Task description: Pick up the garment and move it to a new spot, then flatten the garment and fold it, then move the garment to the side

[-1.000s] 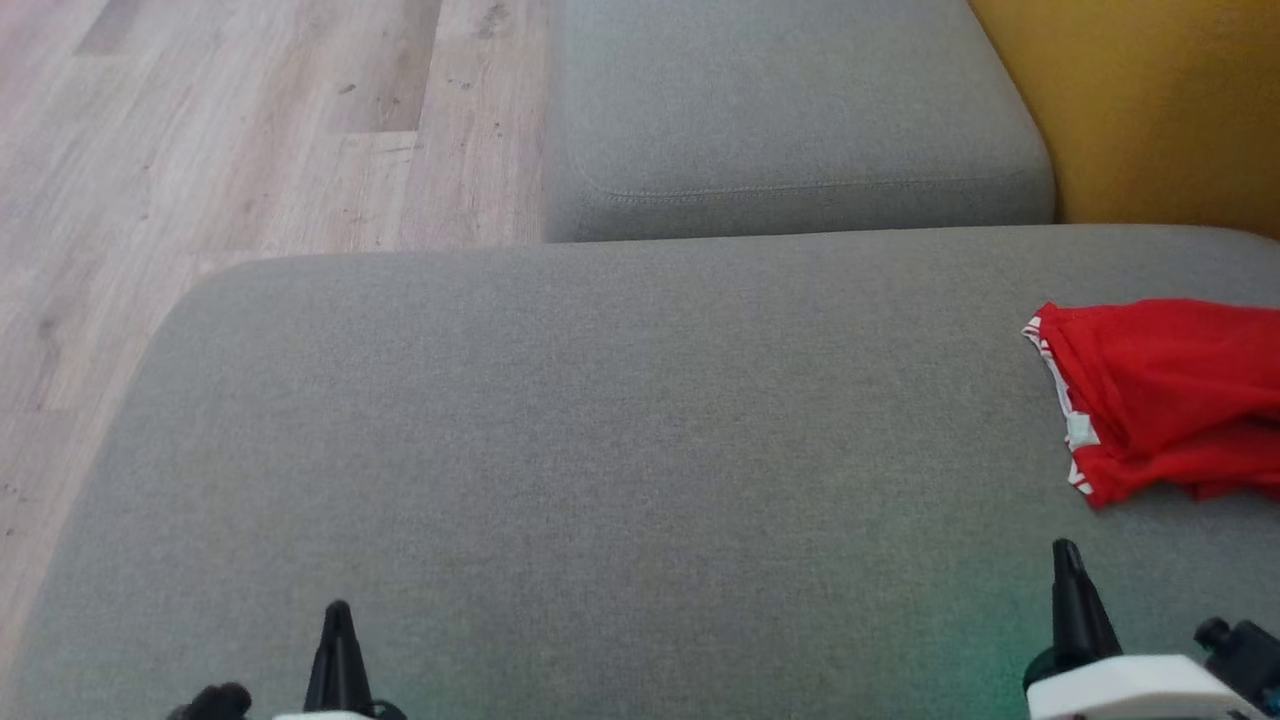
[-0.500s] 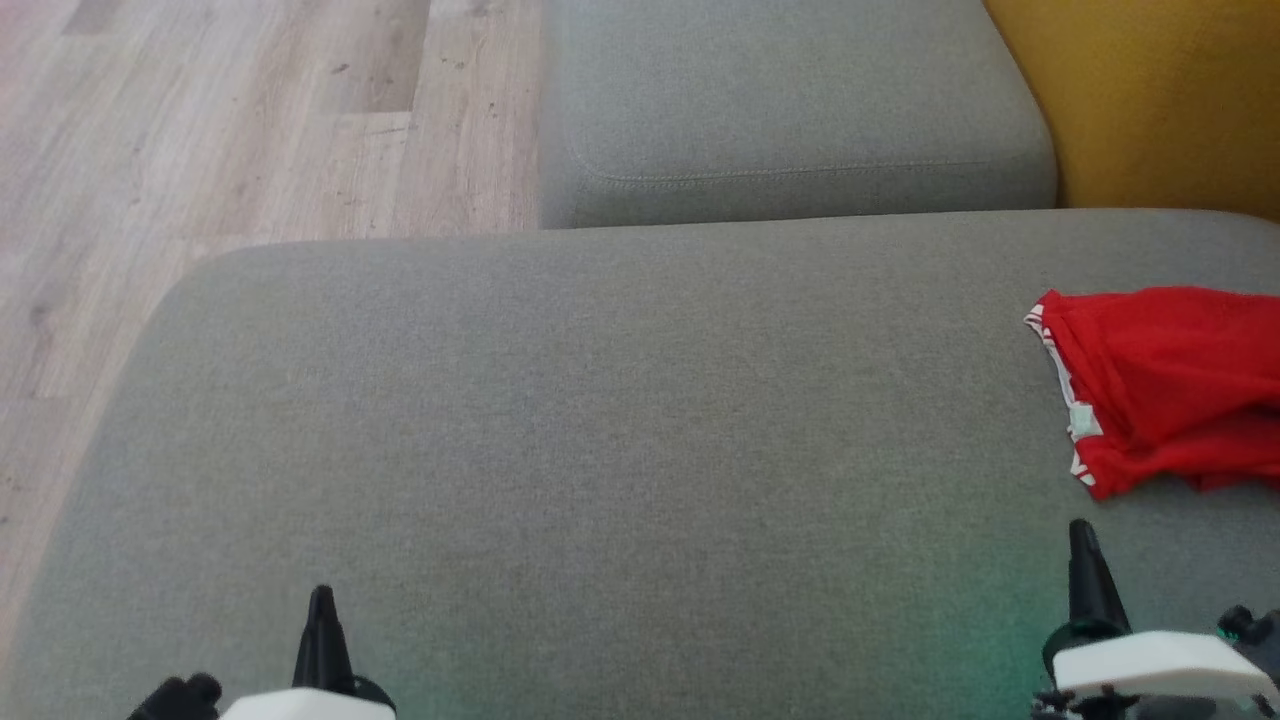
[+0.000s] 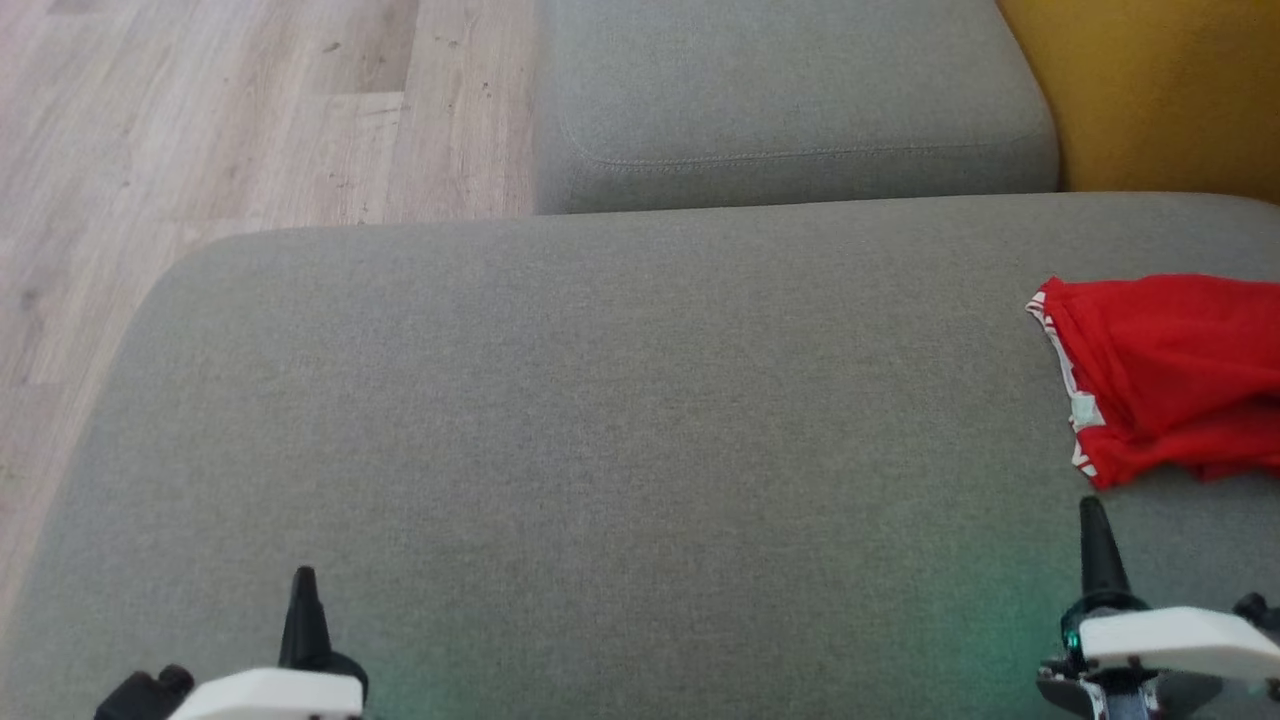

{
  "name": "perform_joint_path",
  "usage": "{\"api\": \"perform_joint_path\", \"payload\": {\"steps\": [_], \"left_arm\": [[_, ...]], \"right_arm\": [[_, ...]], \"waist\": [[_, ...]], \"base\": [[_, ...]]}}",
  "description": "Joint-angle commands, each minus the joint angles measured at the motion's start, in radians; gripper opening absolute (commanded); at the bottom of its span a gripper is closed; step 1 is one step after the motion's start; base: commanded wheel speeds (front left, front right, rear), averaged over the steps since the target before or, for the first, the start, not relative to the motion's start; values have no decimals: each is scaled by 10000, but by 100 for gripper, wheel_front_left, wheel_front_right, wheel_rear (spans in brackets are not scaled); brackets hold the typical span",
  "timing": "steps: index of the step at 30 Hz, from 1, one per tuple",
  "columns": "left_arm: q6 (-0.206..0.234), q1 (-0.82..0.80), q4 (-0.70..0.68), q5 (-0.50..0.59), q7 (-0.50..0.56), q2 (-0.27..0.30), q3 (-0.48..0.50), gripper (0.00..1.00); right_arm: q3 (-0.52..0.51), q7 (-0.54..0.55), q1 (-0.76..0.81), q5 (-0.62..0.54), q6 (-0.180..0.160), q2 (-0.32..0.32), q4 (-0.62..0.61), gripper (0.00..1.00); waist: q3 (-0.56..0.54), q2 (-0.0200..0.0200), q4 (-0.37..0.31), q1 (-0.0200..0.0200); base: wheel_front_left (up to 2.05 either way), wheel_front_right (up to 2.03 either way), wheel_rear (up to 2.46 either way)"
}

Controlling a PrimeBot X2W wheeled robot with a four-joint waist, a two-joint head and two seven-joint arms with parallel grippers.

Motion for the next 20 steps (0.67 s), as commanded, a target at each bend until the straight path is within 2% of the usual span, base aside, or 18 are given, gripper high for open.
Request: {"api": "perform_joint_path", "payload": {"steps": [1,20], "left_arm": [[-112,-726,-244,-344,70,120,415,0],[-527,-1210,-199,-2460,593,112,952,0]], "right_arm": [[55,78,-666,359,47,-123,-324,0],[-201,605,-1154,2476,56,-129,-327,0]], "waist": [[30,0,-6,0],[322,0,-60,0]], "base": [[0,0,0],[0,0,0]]}}
